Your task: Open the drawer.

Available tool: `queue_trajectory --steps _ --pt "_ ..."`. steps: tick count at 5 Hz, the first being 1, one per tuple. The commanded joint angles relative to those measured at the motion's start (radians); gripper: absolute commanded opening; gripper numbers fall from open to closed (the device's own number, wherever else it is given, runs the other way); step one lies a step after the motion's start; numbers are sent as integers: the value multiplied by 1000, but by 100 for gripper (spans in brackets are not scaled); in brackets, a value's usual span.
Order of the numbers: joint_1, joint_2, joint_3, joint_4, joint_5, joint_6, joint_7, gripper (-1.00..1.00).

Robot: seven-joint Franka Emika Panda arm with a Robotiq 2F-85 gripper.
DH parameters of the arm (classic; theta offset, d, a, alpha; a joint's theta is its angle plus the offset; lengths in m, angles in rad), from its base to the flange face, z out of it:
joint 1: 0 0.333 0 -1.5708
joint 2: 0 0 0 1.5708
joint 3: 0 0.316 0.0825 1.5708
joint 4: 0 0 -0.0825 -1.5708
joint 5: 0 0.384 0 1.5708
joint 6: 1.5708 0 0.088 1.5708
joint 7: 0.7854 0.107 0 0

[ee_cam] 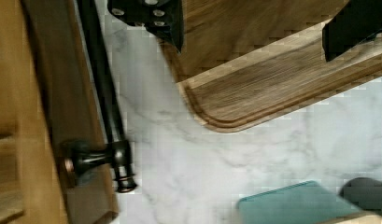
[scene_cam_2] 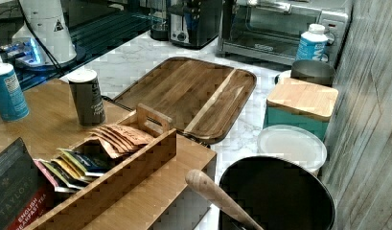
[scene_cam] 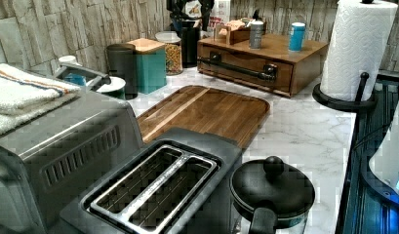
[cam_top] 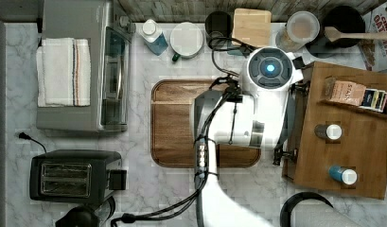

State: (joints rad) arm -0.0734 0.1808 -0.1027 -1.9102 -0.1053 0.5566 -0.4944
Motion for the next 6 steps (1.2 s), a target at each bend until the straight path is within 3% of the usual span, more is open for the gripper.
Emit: queue_trajectory --steps 1,2,5,6 --pt "-81 -8 -43 -53 -57 78 -198 100" --pt "-108 1 -31 -67 -22 98 -328 100" --pt "-64 39 -77 -110 -118 152 -262 100" --pt "-69 76 -77 -72 -143 94 -217 100"
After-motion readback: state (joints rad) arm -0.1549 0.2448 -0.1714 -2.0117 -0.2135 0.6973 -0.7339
